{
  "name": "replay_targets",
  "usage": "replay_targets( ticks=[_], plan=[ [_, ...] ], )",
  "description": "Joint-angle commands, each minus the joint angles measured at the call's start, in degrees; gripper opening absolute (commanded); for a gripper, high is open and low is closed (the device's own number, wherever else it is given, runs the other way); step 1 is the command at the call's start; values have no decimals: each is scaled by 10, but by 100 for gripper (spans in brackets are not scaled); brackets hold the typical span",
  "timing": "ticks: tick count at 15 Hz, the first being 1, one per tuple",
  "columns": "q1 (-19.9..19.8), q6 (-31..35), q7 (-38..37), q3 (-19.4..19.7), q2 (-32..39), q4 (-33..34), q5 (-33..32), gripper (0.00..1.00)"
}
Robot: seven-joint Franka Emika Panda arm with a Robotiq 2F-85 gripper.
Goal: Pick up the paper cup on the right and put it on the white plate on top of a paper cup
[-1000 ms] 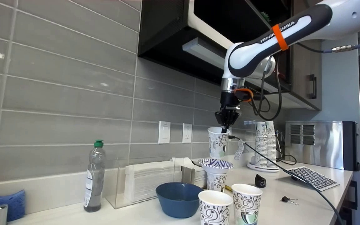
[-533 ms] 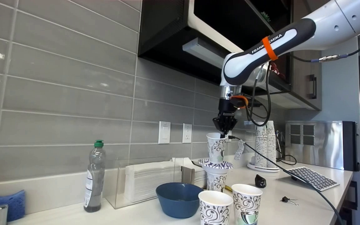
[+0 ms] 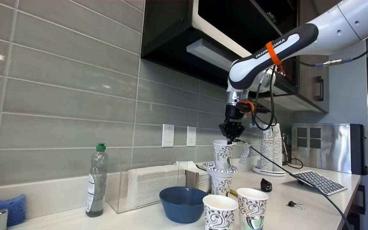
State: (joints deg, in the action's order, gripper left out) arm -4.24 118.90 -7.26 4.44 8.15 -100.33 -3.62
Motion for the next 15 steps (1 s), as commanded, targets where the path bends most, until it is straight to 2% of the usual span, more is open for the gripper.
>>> replay_targets(
  ticks=[1, 5, 6, 8, 15],
  plan=[
    [-2, -19, -2, 0, 16, 20, 25, 1],
    [-2, -19, -2, 0, 23, 21, 41, 1],
    [-1, -19, -6, 1, 24, 21, 37, 25],
    [-2, -20, -11, 3, 24, 21, 33, 36],
    [-6, -14, -25, 12, 3, 15, 36, 84]
  ],
)
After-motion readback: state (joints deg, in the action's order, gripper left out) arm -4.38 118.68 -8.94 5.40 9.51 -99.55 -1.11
